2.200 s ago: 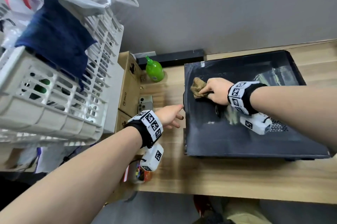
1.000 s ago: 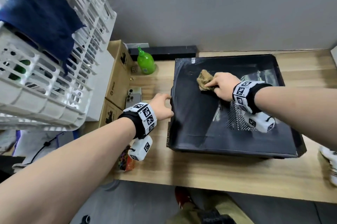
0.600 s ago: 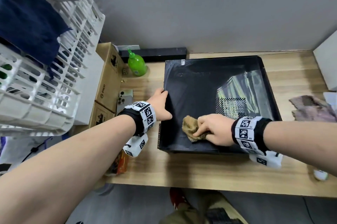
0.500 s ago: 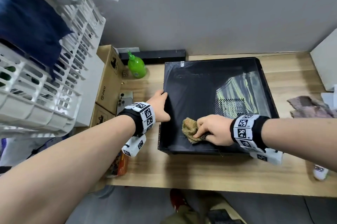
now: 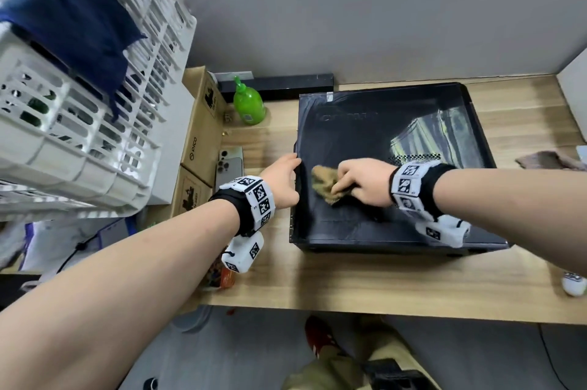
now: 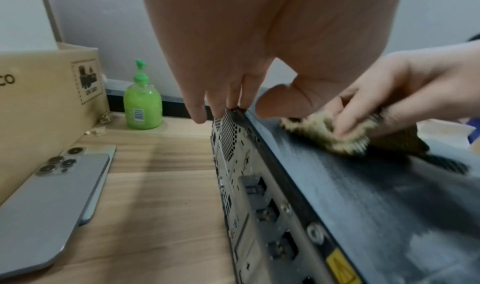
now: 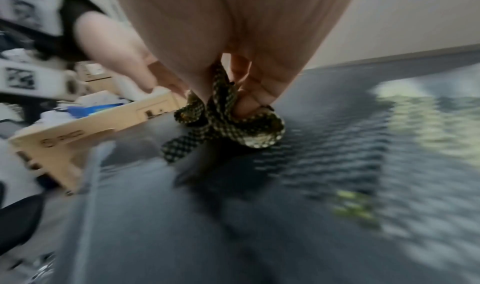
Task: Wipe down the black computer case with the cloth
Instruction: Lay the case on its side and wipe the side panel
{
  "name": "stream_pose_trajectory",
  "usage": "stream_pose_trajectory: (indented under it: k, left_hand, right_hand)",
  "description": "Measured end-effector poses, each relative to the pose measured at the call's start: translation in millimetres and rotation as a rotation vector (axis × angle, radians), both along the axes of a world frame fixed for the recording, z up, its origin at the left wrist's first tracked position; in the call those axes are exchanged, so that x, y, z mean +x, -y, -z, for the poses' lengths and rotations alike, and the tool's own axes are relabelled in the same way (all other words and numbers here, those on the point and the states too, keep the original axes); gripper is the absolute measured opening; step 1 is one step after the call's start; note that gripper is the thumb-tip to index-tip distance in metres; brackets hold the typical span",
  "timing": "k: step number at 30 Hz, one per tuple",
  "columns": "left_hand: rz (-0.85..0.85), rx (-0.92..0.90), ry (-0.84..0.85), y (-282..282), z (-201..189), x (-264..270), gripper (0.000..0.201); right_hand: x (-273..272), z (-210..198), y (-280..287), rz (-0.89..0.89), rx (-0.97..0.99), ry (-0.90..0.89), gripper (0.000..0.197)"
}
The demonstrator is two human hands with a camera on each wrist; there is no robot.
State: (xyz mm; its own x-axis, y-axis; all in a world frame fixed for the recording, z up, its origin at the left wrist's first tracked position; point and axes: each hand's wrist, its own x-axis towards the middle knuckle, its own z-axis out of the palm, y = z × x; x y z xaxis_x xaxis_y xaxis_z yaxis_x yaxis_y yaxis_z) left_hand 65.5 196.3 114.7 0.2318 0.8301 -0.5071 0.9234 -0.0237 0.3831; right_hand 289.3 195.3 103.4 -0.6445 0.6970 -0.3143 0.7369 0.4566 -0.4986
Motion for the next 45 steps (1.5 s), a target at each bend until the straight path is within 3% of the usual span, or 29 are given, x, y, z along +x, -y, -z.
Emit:
stream_pose_trajectory:
  k: [6, 12, 16, 20, 30, 36, 45]
  left_hand:
    - [0.063, 0.002, -0.117, -3.5, -15.7, 10.7, 0.054]
    - [0.095, -0.003, -0.252, -9.1, -17.8, 20.6, 0.039]
    - [0.157, -0.01, -0.336, -11.1, -20.7, 27.8, 0.064]
    - [0.156, -0.001, -0.374, -14.4, -17.1, 25.9, 0.07]
    - [0.259, 0.111, -0.275, -27.7, -10.6, 62.4, 0.1]
    - [0.354, 0.125, -0.297, -45.7, -2.8, 78.3, 0.122]
    - [0.434, 0.19, -0.433, -55.4, 1.5, 89.1, 0.111]
  right_hand:
    - [-55.6, -2.1, 33.8, -0.246, -0.079, -0.014, 0.035]
    - [-7.5, -10.7, 48.5, -0.322, -0.098, 0.095, 0.032]
    - [55.7, -17.6, 54.7, -0.241, -0.132, 0.163, 0.029]
    - [106.4, -25.0, 57.2, -0.14, -0.157, 0.21, 0.032]
    - [118.9, 3.1, 64.0, 0.017, 0.007, 0.029, 0.032]
    - [124.6, 15.1, 5.2, 0.154, 0.098, 0.039, 0.032]
    - [136.4, 12.8, -107.9, 0.45, 0.148, 0.129, 0.04]
